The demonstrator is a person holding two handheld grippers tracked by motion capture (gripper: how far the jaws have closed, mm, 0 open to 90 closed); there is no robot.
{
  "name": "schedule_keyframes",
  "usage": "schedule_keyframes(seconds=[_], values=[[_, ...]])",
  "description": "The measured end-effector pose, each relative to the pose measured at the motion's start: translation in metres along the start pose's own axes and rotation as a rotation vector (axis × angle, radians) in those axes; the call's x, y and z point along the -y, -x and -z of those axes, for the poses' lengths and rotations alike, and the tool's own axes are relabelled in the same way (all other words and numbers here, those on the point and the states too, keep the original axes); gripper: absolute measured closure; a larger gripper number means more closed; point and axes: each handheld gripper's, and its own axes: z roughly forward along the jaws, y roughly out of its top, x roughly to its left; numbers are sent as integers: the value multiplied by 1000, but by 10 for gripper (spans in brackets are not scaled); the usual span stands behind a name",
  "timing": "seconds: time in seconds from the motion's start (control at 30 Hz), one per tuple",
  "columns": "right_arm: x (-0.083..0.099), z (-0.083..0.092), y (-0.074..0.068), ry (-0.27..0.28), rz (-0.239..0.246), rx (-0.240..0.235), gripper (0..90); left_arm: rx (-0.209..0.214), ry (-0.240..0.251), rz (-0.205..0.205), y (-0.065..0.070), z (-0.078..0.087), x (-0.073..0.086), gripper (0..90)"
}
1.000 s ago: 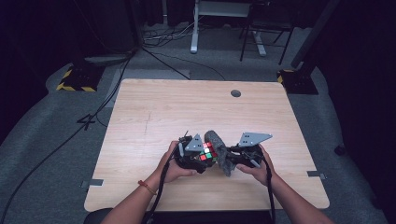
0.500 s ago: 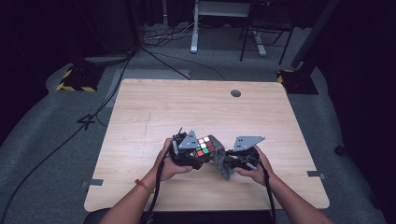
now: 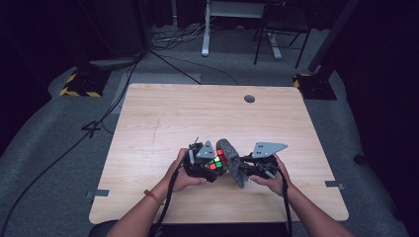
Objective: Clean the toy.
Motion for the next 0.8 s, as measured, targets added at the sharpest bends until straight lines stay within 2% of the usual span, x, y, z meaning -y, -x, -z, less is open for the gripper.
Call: schedule_keyframes(seconds=[0.03, 0.07, 0.1, 0.13, 0.23, 0.33, 0.53, 0.7, 0.8], values=[[-2, 0, -3, 7, 13, -4, 781, 12, -10, -10, 1, -2, 0, 327], [-3, -1, -5, 0, 24, -7, 782, 4, -22, -44, 5, -4, 0, 332], [-5, -2, -8, -13, 41, -5, 782, -22, -45, -80, 9, -6, -1, 334], [-5, -3, -10, -27, 57, 7, 782, -28, -50, -87, 10, -7, -1, 334], [-3, -2, -6, -19, 34, 2, 782, -19, -28, -72, 9, -6, -1, 336], [-3, -2, -4, -29, 26, 10, 783, -29, -35, -88, 9, -4, -3, 336], [4, -8, 4, -126, 31, 55, 783, -23, -16, -73, 6, 0, -2, 336], [-4, -4, -5, -49, 38, 24, 783, -8, -33, -68, 7, -4, -2, 336], [-8, -3, -11, -22, 62, 44, 782, -13, -52, -79, 10, -7, -3, 336]])
